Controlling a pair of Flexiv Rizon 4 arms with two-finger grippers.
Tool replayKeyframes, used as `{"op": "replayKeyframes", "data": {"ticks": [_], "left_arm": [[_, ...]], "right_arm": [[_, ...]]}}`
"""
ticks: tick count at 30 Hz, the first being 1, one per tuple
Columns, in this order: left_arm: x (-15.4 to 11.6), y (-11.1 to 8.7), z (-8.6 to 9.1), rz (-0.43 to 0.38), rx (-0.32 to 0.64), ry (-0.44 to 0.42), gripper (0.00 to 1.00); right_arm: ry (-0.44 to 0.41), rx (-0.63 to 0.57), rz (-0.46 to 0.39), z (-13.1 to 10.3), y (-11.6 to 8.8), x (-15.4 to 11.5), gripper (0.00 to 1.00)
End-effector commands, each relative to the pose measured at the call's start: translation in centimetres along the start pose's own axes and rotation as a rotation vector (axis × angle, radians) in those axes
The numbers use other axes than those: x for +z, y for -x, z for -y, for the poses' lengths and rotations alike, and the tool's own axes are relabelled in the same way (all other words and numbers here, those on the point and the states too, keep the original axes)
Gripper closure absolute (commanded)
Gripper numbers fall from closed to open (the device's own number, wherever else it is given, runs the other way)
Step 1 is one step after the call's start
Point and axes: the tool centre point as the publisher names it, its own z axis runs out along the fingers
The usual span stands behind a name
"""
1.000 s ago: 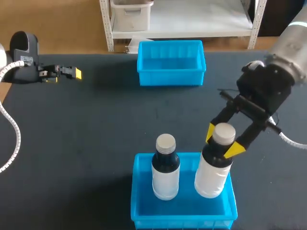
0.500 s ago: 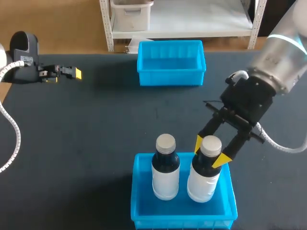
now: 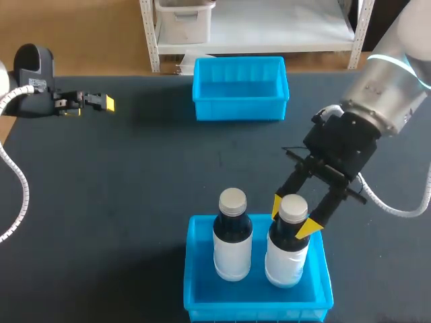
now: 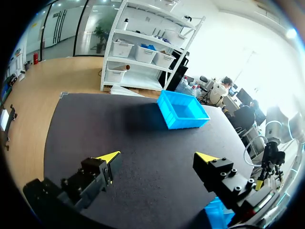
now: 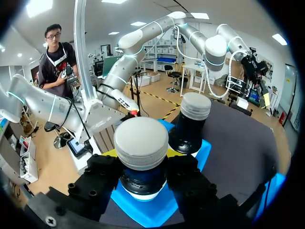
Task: Pick up the bottle, and place it in the far bin if it is heavy, or in the near bin if it is light.
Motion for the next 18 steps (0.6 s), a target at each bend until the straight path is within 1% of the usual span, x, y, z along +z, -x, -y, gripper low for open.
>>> {"op": "replayKeyframes", "data": {"ticks": [1,2,3,8,12,18], "left_arm": [[0.0,0.0,0.0,0.000,0.000,0.000,0.00],[0.0,0.0,0.0,0.000,0.000,0.000,0.00],[0.0,0.0,0.0,0.000,0.000,0.000,0.00],[0.0,0.0,0.0,0.000,0.000,0.000,0.00],[0.0,0.0,0.0,0.000,0.000,0.000,0.00],[0.0,0.0,0.0,0.000,0.000,0.000,0.00]], "right_arm": [[0.013,0.012,0.015,0.7,-0.6,-0.2,0.27],[0.014,0.016,0.017,0.8,-0.7,-0.3,0.06],[0.014,0.019,0.018,0.8,-0.8,-0.3,0.00],[0.011,0.038,0.019,1.0,-1.1,-0.7,0.00],[0.004,0.056,0.004,1.2,-1.5,-1.5,0.00],[-0.044,0.131,-0.011,1.3,-3.5,-5.2,0.00]]}}
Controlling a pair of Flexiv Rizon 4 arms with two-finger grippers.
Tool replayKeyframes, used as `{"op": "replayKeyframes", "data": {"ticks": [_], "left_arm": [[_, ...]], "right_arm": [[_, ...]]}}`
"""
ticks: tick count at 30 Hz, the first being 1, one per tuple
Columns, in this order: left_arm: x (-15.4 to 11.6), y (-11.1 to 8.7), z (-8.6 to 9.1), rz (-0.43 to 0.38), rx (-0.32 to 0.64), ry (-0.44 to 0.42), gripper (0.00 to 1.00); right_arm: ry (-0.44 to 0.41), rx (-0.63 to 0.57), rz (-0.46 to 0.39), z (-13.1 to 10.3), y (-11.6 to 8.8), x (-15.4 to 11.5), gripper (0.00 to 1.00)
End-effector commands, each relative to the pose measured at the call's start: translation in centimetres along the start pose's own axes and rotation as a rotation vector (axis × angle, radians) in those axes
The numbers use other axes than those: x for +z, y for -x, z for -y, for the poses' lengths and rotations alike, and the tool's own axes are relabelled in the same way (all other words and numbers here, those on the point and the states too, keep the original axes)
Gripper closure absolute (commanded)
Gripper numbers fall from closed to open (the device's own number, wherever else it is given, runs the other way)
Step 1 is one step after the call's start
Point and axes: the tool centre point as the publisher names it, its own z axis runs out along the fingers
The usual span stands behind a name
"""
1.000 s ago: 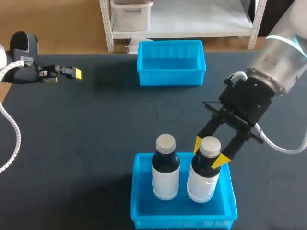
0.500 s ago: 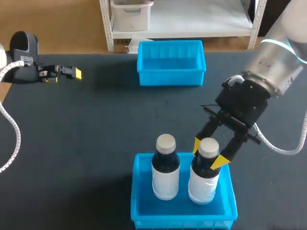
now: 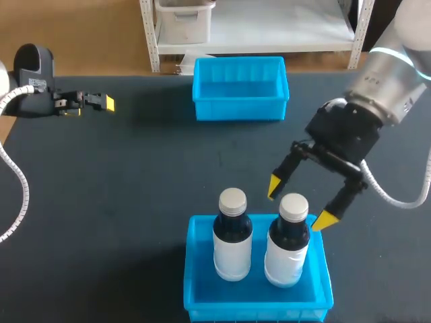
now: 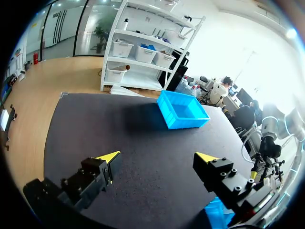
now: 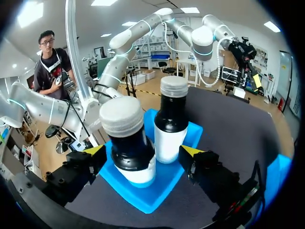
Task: Pick up the bottle, and place it in the far bin if it is heavy, or in the near bin if it is light.
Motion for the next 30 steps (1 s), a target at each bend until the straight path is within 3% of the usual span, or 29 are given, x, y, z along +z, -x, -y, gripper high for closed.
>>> {"op": "replayKeyframes", "data": {"ticks": [1,5,10,14,15,16,23,30], "left_arm": [[0.0,0.0,0.0,0.000,0.000,0.000,0.00],[0.0,0.0,0.0,0.000,0.000,0.000,0.00],[0.0,0.0,0.0,0.000,0.000,0.000,0.00],[0.0,0.0,0.0,0.000,0.000,0.000,0.00],[0.0,0.0,0.0,0.000,0.000,0.000,0.00],[0.0,0.0,0.0,0.000,0.000,0.000,0.00],[0.0,0.0,0.0,0.000,0.000,0.000,0.00],[0.0,0.0,0.0,0.000,0.000,0.000,0.00]], "right_arm": [[-0.034,0.041,0.004,0.0,-1.2,-3.1,0.00],[-0.123,0.136,-0.010,0.7,-2.9,-6.1,0.00],[-0.226,0.275,0.036,2.1,-5.0,-8.6,0.00],[-0.364,0.418,0.060,3.5,-6.6,-10.5,0.00],[-0.383,0.430,0.059,3.7,-6.8,-10.7,0.00],[-0.460,0.494,0.048,4.3,-7.1,-11.1,0.00],[-0.678,0.673,0.007,6.8,-8.4,-13.0,0.00],[-0.813,0.859,-0.007,7.7,-9.7,-14.3,0.00]]}}
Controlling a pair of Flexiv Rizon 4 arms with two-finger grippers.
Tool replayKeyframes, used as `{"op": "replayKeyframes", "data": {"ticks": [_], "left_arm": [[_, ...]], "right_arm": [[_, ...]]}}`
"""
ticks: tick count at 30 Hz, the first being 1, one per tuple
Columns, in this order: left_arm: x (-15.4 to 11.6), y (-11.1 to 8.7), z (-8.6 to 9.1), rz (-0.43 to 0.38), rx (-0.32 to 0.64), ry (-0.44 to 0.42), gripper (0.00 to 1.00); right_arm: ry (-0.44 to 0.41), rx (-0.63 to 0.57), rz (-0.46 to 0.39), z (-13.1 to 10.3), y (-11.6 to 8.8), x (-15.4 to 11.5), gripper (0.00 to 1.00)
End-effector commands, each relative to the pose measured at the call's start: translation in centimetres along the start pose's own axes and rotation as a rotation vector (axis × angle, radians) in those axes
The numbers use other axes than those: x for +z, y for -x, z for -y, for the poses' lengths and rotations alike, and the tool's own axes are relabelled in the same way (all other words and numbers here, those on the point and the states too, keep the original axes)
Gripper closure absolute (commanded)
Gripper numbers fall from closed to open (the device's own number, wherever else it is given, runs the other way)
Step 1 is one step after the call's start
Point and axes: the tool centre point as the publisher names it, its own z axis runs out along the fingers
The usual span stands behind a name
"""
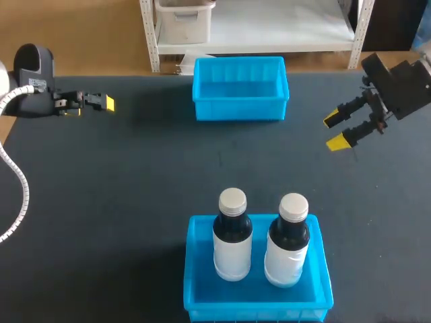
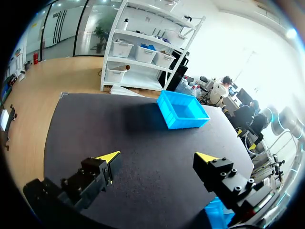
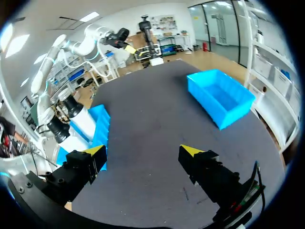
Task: Pick up the bottle, and place it in the far bin if it is heavy, or in the near bin if it is light.
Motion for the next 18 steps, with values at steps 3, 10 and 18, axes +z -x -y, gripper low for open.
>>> {"op": "replayKeyframes", "data": {"ticks": [3,10,18], "left_arm": [[0.00,0.00,0.00,0.000,0.000,0.000,0.00],[0.00,0.00,0.00,0.000,0.000,0.000,0.00],[0.00,0.00,0.00,0.000,0.000,0.000,0.00]], "right_arm": [[-0.294,0.248,-0.047,-0.24,-0.34,-0.01,0.00],[-0.297,0.259,-0.054,-0.08,-0.38,0.09,0.00],[-0.297,0.259,-0.054,-0.08,-0.38,0.09,0.00]]}}
